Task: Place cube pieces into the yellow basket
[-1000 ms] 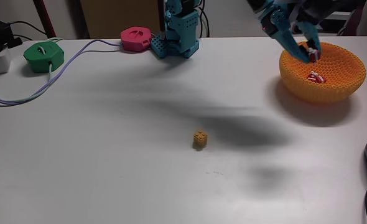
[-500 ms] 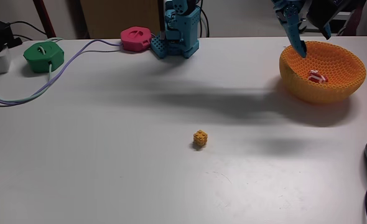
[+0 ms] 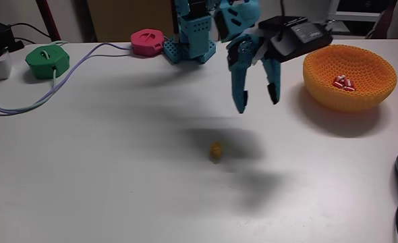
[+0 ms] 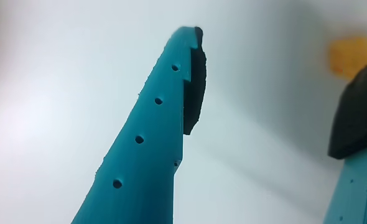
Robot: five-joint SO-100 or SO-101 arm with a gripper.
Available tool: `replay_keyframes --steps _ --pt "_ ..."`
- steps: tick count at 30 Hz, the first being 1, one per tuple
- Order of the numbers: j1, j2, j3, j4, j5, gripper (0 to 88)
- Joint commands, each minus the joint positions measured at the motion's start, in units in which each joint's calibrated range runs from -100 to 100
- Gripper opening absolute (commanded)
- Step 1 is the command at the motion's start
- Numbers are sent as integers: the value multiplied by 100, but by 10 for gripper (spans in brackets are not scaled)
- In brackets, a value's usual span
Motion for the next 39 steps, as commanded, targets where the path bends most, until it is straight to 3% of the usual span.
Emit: replay_keyframes --steps 1,10,29,31,35,39 --pt "665 177 433 -1334 63 339" --pt "889 1427 693 -2838 -171 325" --pt "1224 3255 -433 -3367 -24 274" --pt "1289 3302 -520 -3324 -34 214" --pt "1420 3350 -664 -3263 200 0" --pt "1355 3047 -587 -3255 322 0"
